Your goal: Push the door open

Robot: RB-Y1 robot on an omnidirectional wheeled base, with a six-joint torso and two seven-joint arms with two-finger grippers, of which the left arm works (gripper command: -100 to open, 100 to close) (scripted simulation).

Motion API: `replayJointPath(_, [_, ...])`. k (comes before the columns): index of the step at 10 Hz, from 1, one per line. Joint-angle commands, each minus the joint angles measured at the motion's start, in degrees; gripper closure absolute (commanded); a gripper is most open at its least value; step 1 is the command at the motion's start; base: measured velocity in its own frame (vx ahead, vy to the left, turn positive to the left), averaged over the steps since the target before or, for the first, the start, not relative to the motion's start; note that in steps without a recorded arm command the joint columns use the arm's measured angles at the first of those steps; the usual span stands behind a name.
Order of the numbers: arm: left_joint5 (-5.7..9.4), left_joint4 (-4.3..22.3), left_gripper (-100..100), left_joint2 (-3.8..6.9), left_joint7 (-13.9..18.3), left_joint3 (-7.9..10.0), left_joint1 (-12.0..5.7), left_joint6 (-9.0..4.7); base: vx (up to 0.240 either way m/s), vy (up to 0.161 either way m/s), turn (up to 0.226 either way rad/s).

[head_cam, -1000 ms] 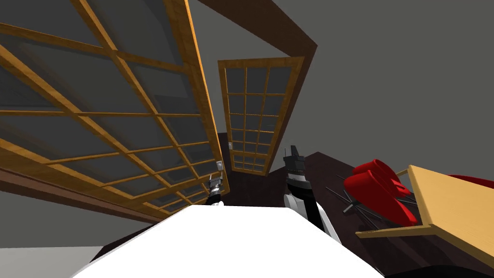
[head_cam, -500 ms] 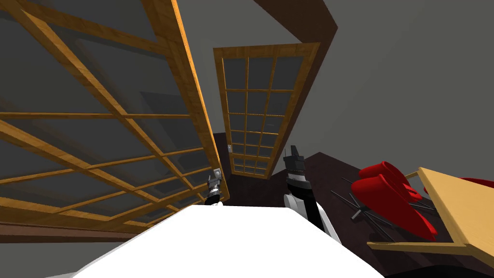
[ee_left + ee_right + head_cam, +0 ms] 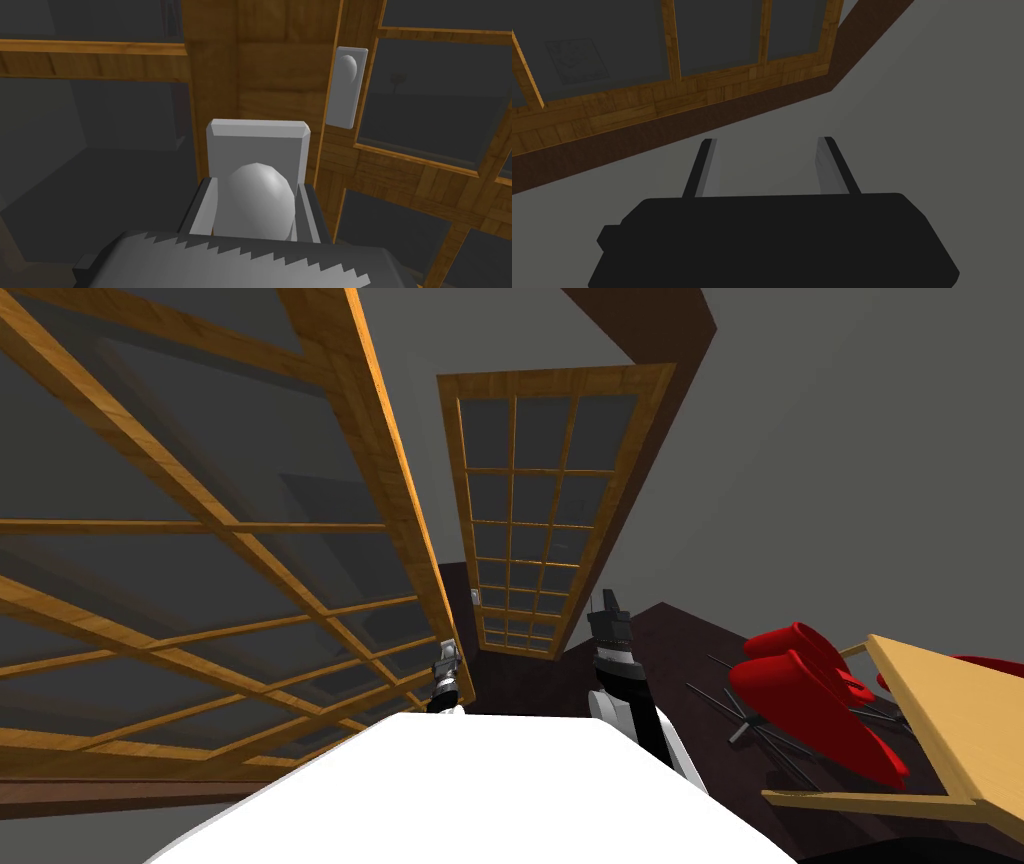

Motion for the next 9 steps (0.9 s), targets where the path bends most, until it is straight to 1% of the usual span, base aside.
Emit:
replayJointPath(1, [0.03, 0.0, 100, 0.05, 0.0, 0.08, 0.11, -0.13, -0.009, -0.003, 0.001])
replayJointPath(3, [0.03, 0.0, 100, 0.05, 0.0, 0.08, 0.11, -0.13, -0.003, -0.001, -0.001])
replayJointPath(5, [1.16, 0.7, 100, 0.88, -0.7, 2.65, -0.54, -0.69, 0.100, 0.033, -0.112])
replayJointPath(7, [1.16, 0.7, 100, 0.88, -0.7, 2.65, -0.54, -0.69, 0.073, 0.035, -0.017])
replayJointPath(8, [1.74, 1.1, 100, 1.21, -1.1, 3.98, -0.86, -1.07, 0.074, 0.022, -0.076])
replayJointPath(9, [2.06, 1.2, 100, 1.38, -1.2, 4.73, -1.05, -1.29, 0.092, 0.036, -0.086])
